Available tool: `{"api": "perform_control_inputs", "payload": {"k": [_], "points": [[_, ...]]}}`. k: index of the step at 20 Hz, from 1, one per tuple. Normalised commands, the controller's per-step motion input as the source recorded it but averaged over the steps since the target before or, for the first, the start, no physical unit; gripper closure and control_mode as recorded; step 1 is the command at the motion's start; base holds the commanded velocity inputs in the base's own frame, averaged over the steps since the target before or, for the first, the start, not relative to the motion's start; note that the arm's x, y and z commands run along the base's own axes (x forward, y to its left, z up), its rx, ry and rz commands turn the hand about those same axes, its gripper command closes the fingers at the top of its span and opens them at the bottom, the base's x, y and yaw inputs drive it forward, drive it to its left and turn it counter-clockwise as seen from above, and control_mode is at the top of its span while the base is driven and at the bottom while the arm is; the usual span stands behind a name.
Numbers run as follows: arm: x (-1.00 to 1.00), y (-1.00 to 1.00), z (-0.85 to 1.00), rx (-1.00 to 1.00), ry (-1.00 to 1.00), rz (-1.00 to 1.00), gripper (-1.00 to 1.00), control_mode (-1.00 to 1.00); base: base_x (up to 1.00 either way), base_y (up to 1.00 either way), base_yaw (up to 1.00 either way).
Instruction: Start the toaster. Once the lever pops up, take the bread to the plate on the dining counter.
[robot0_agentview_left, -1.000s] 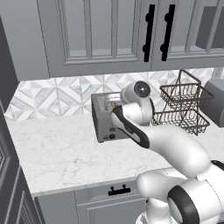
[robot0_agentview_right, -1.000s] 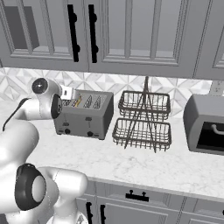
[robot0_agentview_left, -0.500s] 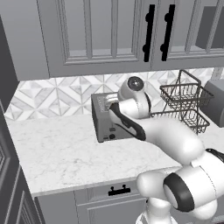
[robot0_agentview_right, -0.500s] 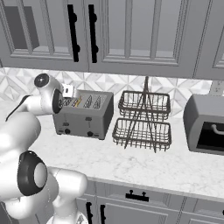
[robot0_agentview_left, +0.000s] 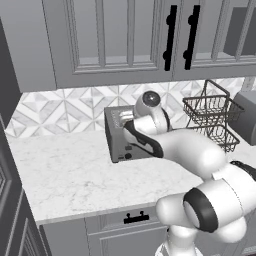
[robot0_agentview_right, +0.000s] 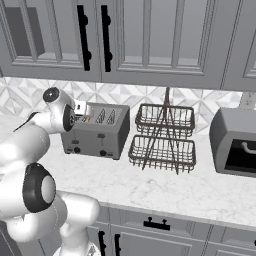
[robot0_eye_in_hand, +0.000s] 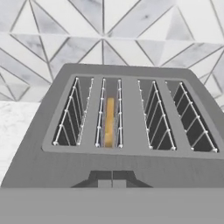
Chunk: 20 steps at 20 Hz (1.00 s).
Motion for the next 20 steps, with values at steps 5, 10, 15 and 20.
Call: {"api": "perform_control_inputs", "payload": {"k": [5, 10, 15, 20], "points": [[0.21, 0.00, -0.05, 0.00, 0.00, -0.03, -1.00, -1.00, 0.00, 0.00, 0.00], [0.28, 0.00, 0.00, 0.00, 0.00, 0.00, -1.00, -1.00, 0.00, 0.00, 0.00], [0.24, 0.00, 0.00, 0.00, -0.05, 0.00, -1.00, -1.00, 0.00, 0.00, 0.00], [0.10, 0.03, 0.00, 0.00, -0.07, 0.00, -1.00, -1.00, 0.00, 0.00, 0.00]]}}
